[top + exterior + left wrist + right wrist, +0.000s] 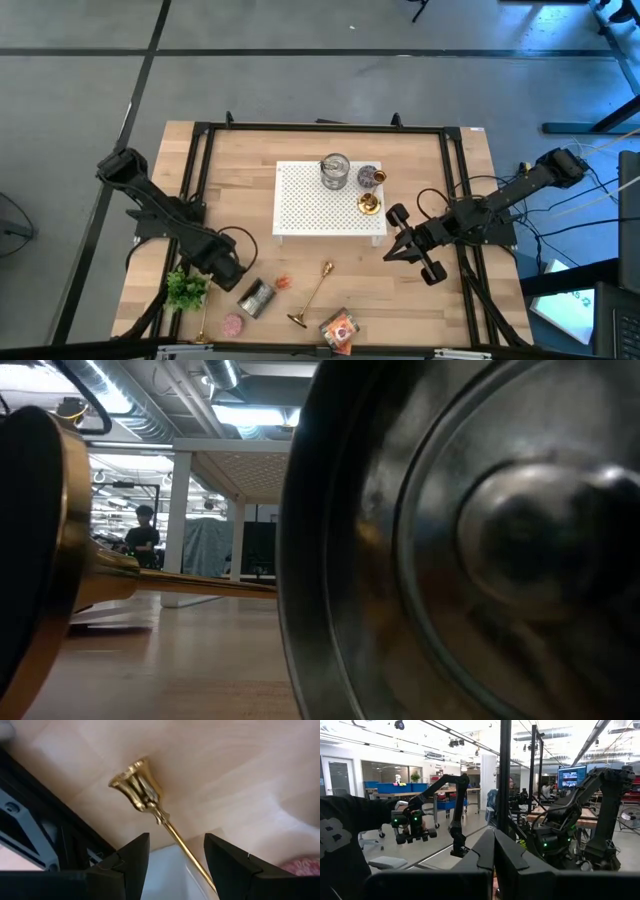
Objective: Pick & Place candle stick holders
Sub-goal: Put the left gold candle holder on the shelf
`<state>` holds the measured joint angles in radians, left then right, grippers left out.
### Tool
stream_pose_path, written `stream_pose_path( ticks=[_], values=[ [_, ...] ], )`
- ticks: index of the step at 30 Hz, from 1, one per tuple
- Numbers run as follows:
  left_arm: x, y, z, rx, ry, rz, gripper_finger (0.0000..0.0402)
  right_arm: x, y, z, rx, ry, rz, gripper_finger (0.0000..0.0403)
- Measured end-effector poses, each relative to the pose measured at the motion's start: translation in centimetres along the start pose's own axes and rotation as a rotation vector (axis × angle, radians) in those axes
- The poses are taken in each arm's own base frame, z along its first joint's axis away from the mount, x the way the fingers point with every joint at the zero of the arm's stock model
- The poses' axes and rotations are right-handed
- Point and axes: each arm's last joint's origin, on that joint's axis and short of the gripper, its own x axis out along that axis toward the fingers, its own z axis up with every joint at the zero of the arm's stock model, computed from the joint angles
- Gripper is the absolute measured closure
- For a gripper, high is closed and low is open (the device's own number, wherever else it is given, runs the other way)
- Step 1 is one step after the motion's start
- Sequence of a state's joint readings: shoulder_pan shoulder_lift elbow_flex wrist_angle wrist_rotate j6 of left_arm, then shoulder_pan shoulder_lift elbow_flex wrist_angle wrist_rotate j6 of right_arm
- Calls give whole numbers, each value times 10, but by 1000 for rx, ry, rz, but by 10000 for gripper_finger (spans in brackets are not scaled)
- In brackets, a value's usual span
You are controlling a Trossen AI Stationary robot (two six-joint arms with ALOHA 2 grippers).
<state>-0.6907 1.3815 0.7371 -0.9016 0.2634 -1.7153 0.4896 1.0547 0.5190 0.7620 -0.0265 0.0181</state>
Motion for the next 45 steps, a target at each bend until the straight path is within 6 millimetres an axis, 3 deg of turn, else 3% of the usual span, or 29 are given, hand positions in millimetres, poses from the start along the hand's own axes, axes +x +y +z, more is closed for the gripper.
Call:
stream_pose_path(
  ticks=[9,30,35,43,45],
  values=[
    [4,1,1,-9,0,6,217,0,0,0,0,4,0,397],
    [33,-15,5,61,54,75,221,0,0,0,0,3,0,398],
    [35,-17,5,79,58,69,264,0,0,0,0,3,0,398],
    [33,-20,10,62,50,46,379,0,0,0,0,1,0,398],
    [32,-21,13,63,45,36,385,0,0,0,0,1,0,398]
  ],
)
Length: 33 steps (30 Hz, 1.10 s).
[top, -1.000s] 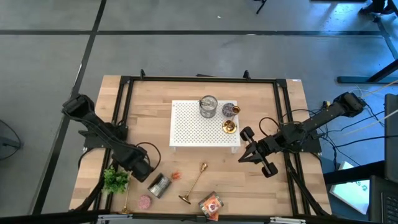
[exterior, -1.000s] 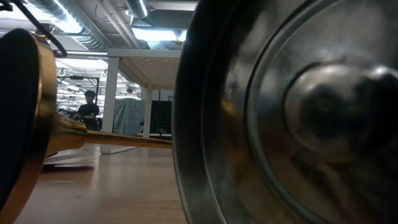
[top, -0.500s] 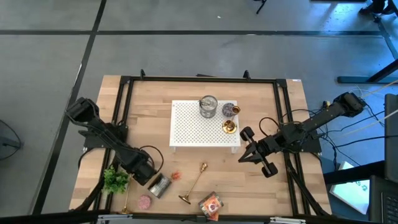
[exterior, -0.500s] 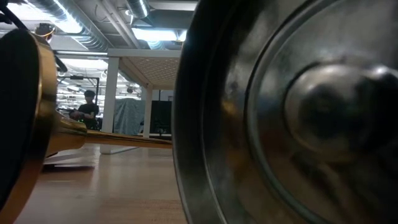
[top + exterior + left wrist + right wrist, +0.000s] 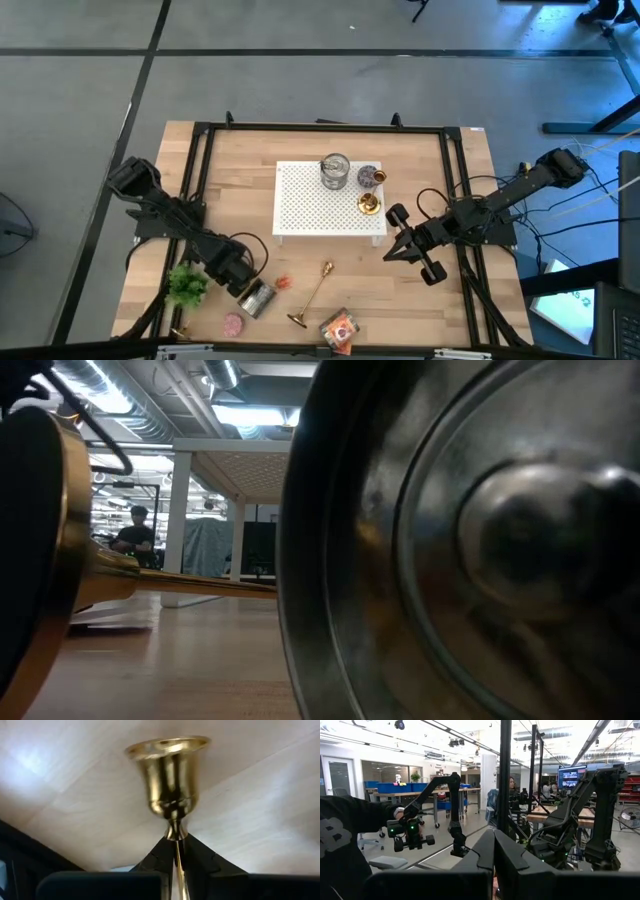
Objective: Pick & Place candle stick holders
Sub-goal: Put the left gold candle holder on the shelf
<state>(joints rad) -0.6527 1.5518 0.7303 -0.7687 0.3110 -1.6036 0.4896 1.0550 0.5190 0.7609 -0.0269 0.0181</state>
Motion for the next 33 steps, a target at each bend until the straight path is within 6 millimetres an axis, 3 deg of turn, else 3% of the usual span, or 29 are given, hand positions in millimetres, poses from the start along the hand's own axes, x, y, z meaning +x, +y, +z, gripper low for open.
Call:
stream_pose_path(
  ticks=[17,25,33],
  values=[
    [-6,-10,5,10,-3,-92,389,0,0,0,0,0,0,398],
    [-31,-20,2,36,-86,-199,390,0,0,0,0,2,0,398],
    [-58,-13,2,34,-174,-281,390,0,0,0,0,2,-5,398]
  ],
)
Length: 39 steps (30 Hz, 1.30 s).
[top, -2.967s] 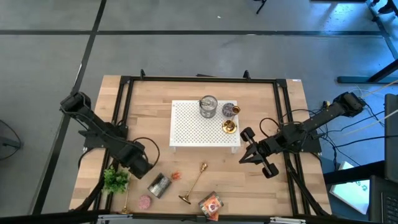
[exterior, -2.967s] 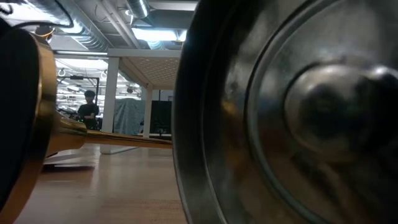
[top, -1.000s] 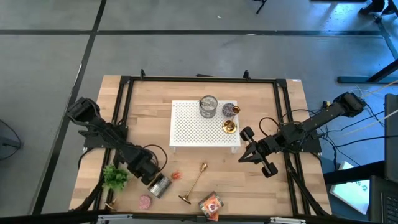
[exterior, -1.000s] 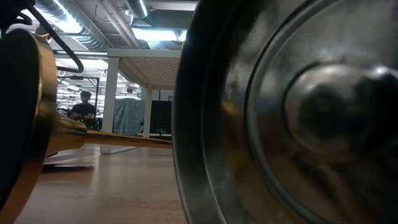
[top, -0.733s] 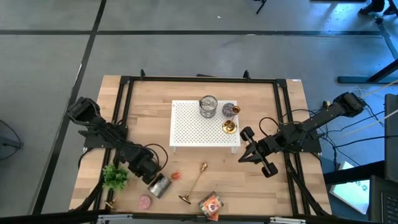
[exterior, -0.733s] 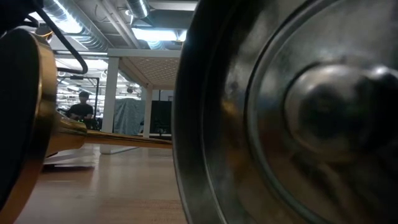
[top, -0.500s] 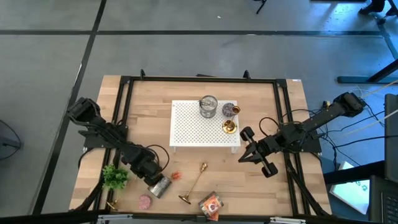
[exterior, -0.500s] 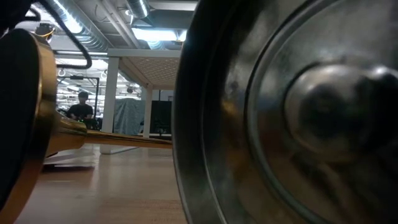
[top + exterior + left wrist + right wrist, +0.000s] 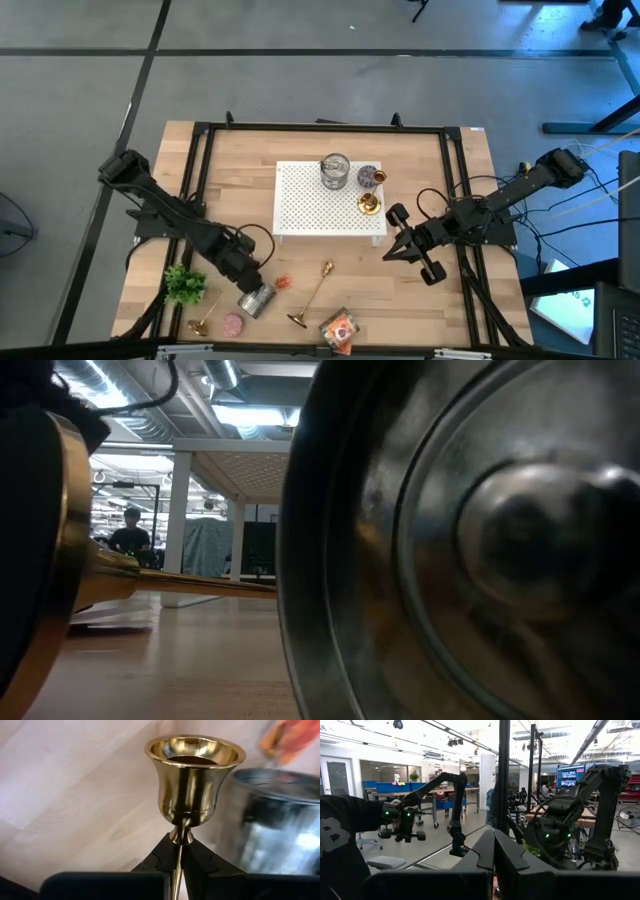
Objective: Pick & Place candle stick holders
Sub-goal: Put the left gold candle holder on the shelf
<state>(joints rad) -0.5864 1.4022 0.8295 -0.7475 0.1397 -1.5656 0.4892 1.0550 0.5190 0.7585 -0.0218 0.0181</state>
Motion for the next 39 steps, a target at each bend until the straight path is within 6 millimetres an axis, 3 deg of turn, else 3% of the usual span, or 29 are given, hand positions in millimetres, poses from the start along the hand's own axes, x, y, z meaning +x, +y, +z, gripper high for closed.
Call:
stream_pose_path(
  ticks=[8,17,31,39],
  values=[
    [-37,10,3,18,-91,-133,390,0,0,0,0,4,-3,398],
    [-86,24,4,90,-369,-312,390,0,-3,-1,-2,12,-15,398],
    [-159,4,-1,309,-664,-449,390,0,-4,-2,-3,22,-21,398],
    [-177,0,0,394,-807,-438,390,0,-4,-2,-3,21,-20,398]
  ],
)
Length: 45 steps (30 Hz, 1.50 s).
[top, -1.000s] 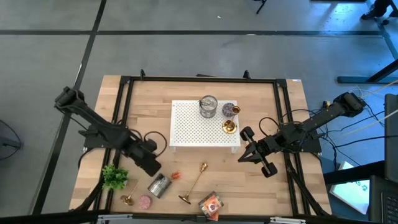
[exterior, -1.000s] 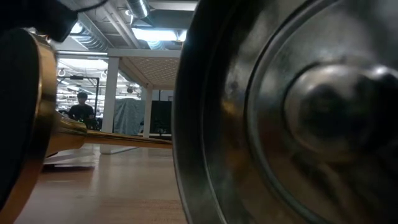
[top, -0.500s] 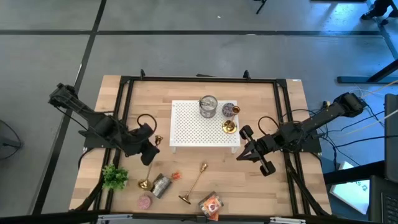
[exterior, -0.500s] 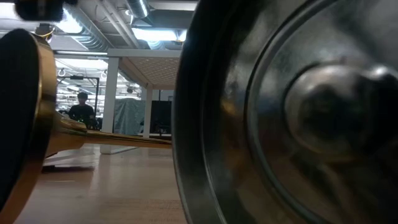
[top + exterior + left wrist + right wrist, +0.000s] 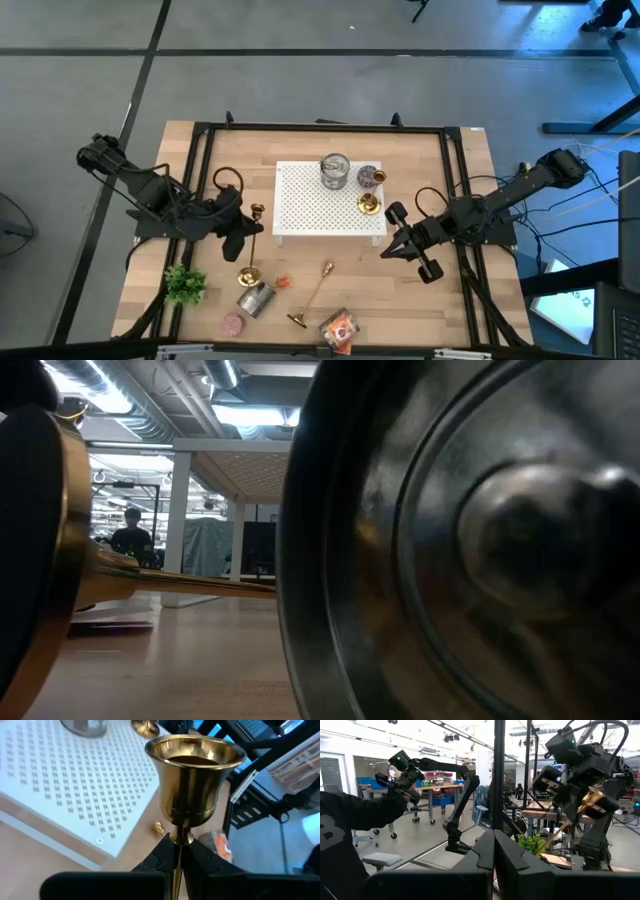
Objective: Pick & Place candle stick holders
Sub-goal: Put the left gold candle holder on the shelf
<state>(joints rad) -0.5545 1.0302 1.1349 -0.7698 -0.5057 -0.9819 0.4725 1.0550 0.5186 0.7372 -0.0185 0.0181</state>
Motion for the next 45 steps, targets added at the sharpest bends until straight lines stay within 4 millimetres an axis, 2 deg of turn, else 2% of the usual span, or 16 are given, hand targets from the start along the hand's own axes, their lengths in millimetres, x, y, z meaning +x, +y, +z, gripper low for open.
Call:
stream_pose_path(
  ticks=[7,18,45],
  values=[
    [1,-4,4,69,-59,-5,390,0,0,0,0,-4,1,398],
    [6,-21,13,178,-191,-91,390,0,0,0,0,-4,1,398],
    [7,-35,24,337,-365,-102,390,0,-1,3,0,-27,-43,398]
  ],
)
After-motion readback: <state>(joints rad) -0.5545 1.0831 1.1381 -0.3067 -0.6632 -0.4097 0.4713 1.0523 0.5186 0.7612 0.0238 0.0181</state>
